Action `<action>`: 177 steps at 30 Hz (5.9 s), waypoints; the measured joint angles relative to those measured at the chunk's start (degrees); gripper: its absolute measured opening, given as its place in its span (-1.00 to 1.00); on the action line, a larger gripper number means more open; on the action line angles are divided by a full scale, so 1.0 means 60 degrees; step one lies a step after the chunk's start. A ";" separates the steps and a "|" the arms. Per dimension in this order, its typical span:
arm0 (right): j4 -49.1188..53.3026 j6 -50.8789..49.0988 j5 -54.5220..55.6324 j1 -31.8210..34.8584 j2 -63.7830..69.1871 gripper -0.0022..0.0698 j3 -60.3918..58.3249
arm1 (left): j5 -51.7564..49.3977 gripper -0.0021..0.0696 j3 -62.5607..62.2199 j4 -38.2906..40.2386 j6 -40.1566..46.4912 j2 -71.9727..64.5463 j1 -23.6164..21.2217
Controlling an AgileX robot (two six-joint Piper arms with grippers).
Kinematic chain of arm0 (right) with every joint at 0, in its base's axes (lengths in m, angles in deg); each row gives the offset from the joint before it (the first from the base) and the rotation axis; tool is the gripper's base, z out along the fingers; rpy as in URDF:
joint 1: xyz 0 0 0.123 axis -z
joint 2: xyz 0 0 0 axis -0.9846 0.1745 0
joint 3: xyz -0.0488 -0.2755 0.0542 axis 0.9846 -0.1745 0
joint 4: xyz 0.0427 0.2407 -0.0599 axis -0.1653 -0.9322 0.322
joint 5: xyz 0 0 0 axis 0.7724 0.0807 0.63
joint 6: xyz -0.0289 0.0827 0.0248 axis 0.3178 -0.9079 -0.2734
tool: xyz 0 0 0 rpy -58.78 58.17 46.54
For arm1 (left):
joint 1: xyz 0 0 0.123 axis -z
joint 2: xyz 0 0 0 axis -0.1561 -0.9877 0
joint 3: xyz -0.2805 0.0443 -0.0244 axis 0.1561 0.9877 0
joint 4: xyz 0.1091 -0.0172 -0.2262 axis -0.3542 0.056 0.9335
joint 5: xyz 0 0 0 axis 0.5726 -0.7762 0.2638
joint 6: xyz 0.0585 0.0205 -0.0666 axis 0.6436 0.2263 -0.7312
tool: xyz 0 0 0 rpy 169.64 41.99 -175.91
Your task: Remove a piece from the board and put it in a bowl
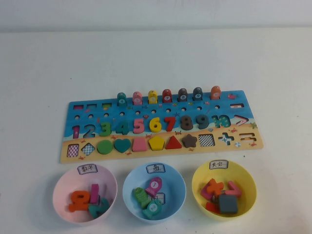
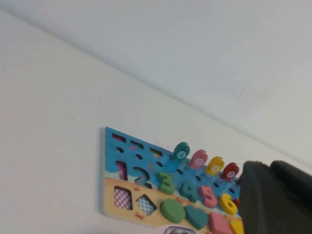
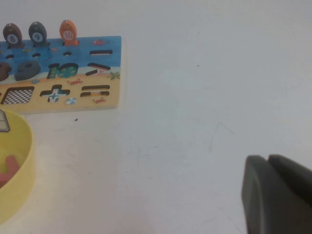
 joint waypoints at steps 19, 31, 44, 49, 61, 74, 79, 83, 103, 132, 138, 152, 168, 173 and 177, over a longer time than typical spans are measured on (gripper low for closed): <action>0.0000 0.0000 0.0000 0.0000 0.0000 -0.99 0.0000 | -0.4971 -0.95 -0.5850 -0.0348 0.2254 -0.8144 0.0000; 0.0000 0.0000 0.0000 0.0000 0.0000 -0.99 0.0000 | -0.6914 -0.95 -0.9935 -0.1587 0.3176 -1.3677 0.0549; 0.0000 0.0000 0.0000 0.0000 0.0000 -0.99 0.0000 | -0.9593 -0.95 -1.3455 -0.2656 0.7029 -1.6878 0.1692; 0.0000 0.0000 0.0000 0.0000 0.0000 -0.99 0.0000 | -1.0124 -0.95 -1.4406 -0.2795 0.9309 -1.7624 0.1692; 0.0000 0.0000 0.0000 0.0000 0.0000 -0.99 0.0000 | -1.0268 -0.68 -1.4745 -0.3139 1.0672 -1.8540 0.1692; 0.0000 0.0000 0.0000 0.0000 0.0000 -0.99 0.0000 | -1.0047 -0.04 -1.4750 -0.3714 1.1663 -1.8766 0.1976; 0.0000 0.0000 0.0000 0.0000 0.0000 -0.99 0.0000 | -1.0137 -0.05 -1.4750 -0.3768 1.1474 -1.8766 0.2293; 0.0000 0.0000 0.0000 0.0000 0.0000 -0.99 0.0000 | -0.9790 -0.04 -1.4750 -0.3928 1.1355 -1.8766 0.2316; 0.0000 0.0000 0.0000 0.0000 0.0000 -0.99 0.0000 | -0.9322 0.45 -1.4765 -0.4762 1.1702 -1.9373 0.2194; 0.0000 0.0000 0.0000 0.0000 0.0000 -0.99 0.0000 | -0.9267 0.45 -1.4850 -0.4745 1.2362 -1.9348 0.2215; 0.0000 0.0000 0.0000 0.0000 -0.0022 -0.99 0.0000 | -0.9969 0.45 -1.4850 -0.4284 1.2362 -1.8931 0.2254; 0.0000 0.0000 0.0000 0.0000 -0.0029 -0.99 0.0000 | -0.9885 0.45 -1.4837 -0.4215 1.2422 -1.9353 0.2620; 0.0000 0.0000 0.0000 0.0000 -0.0050 -0.99 0.0000 | -0.9600 0.45 -1.4837 -0.4651 1.2422 -1.9353 0.2620; 0.0000 0.0000 0.0000 0.0000 -0.0050 -0.99 0.0000 | -0.9594 0.45 -1.4736 -0.4665 1.2422 -1.9360 0.2620; 0.0000 0.0000 0.0000 0.0000 -0.0050 -0.99 0.0000 | -0.9594 0.45 -1.4737 -0.4753 1.2422 -1.9360 0.2620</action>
